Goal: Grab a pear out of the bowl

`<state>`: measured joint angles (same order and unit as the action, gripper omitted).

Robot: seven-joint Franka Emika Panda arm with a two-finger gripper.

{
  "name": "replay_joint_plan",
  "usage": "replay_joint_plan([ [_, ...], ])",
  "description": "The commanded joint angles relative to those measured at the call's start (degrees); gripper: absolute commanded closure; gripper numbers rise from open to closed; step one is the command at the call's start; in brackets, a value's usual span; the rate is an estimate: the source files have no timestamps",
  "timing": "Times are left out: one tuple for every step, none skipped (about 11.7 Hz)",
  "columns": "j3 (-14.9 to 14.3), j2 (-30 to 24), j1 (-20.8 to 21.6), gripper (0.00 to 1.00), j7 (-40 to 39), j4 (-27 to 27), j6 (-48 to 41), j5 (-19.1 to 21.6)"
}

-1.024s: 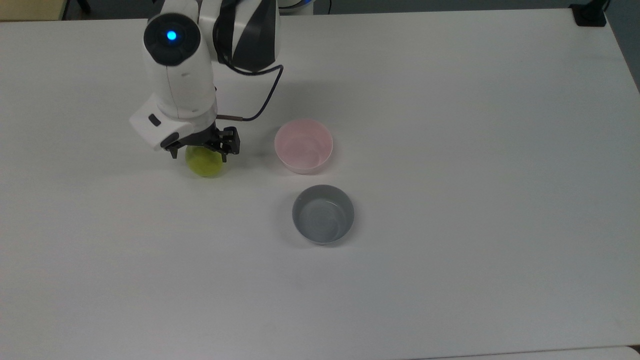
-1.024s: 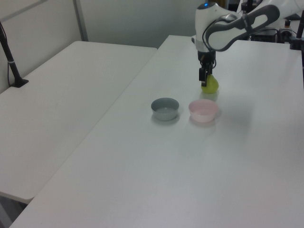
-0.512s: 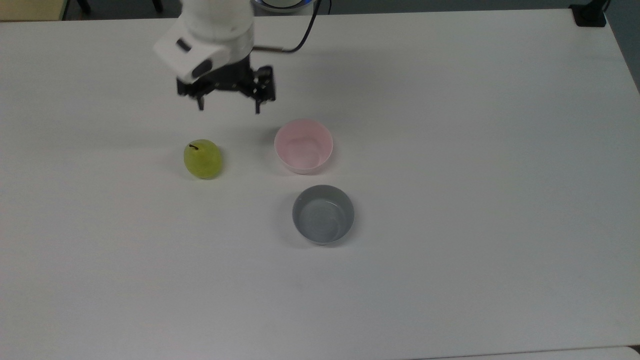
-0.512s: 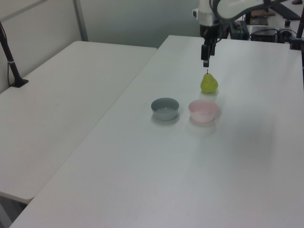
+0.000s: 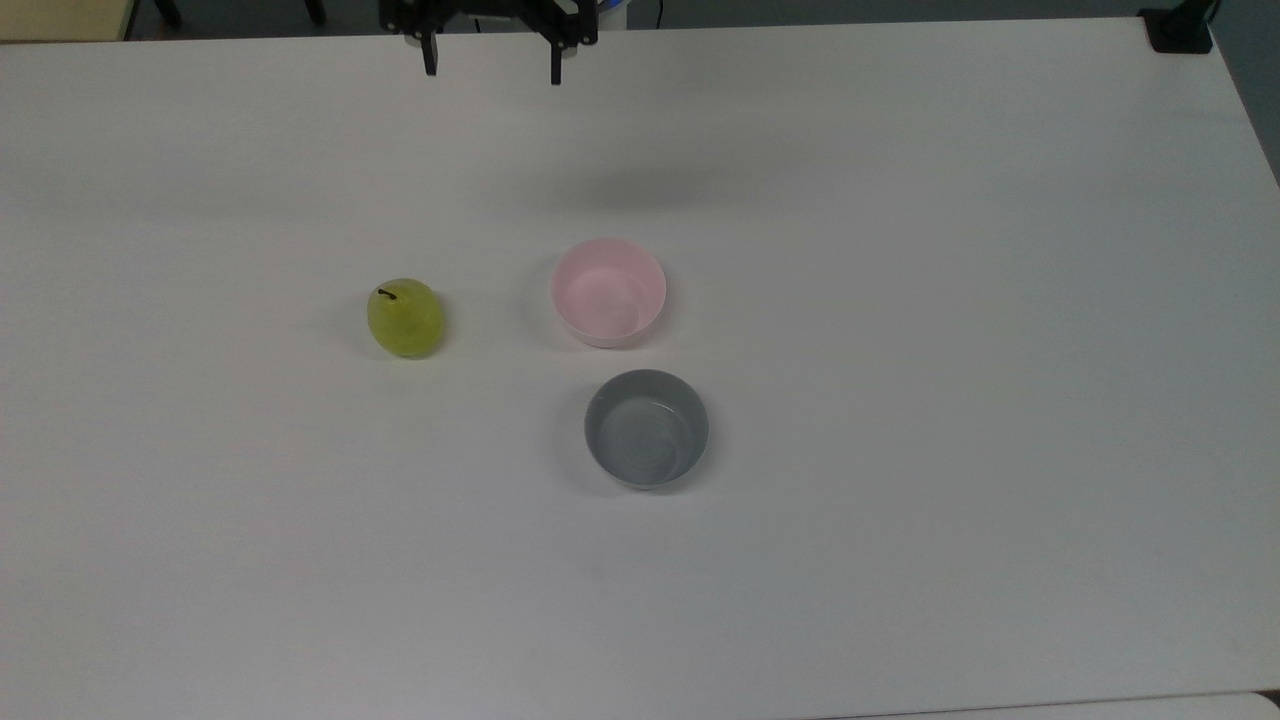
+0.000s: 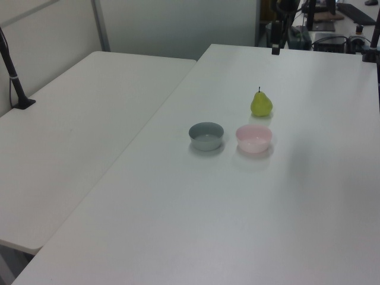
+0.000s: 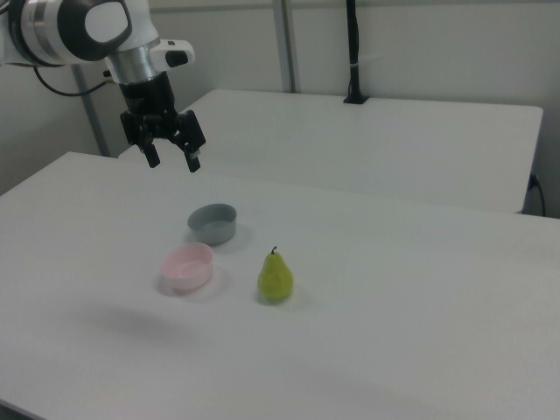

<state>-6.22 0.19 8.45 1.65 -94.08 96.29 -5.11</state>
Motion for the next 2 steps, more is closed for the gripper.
replay_joint_plan([
  [-0.81, -0.8, 0.16, 0.0, 0.99, -0.49, -2.25, 0.98],
  [-0.81, -0.8, 0.16, 0.0, 0.73, -0.4, -2.34, 0.98],
])
